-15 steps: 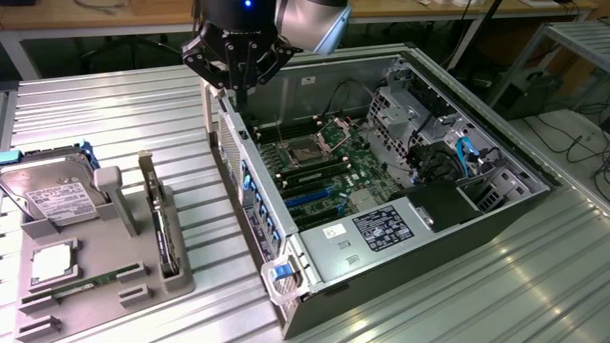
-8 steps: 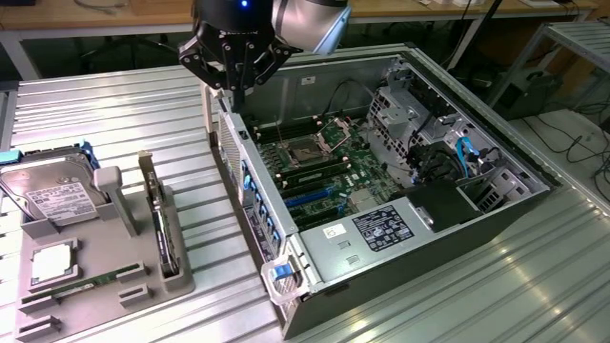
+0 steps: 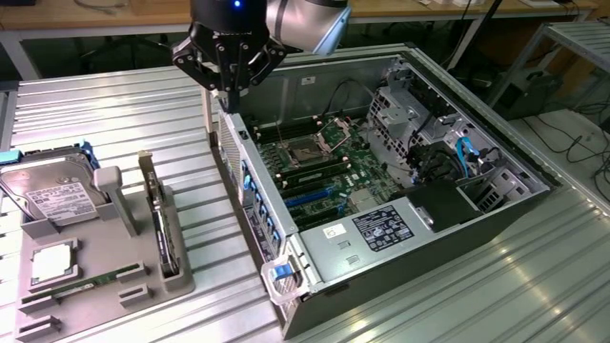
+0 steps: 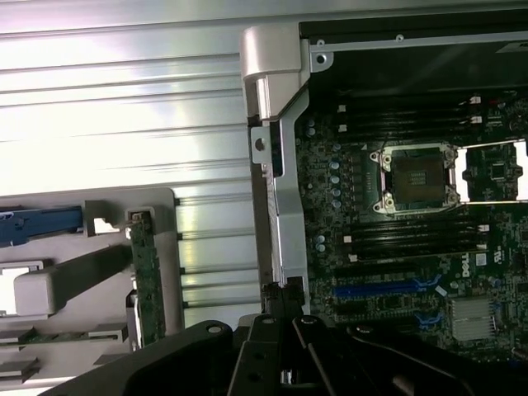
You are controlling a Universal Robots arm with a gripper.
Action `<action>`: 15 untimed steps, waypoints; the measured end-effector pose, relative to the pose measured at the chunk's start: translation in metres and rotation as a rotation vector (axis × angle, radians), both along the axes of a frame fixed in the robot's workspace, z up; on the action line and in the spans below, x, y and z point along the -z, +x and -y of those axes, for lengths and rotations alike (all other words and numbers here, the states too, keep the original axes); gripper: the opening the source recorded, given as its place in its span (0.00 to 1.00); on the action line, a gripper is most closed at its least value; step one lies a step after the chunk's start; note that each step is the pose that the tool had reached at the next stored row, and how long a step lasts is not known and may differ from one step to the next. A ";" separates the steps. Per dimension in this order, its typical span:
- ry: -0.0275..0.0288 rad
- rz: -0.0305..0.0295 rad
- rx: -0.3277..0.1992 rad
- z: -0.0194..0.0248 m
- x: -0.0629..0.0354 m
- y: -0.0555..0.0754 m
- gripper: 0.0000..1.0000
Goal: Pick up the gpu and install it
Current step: 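Reach for the gpu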
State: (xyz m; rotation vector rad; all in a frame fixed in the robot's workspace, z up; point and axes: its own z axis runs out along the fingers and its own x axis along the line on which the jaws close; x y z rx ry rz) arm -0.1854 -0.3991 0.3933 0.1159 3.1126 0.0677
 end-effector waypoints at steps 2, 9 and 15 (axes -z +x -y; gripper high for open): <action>0.0000 0.0000 0.000 0.0002 0.0000 -0.001 0.11; -0.0001 0.0000 0.000 0.0005 0.0000 -0.005 0.11; 0.0001 0.0001 0.000 0.0006 0.0000 -0.008 0.11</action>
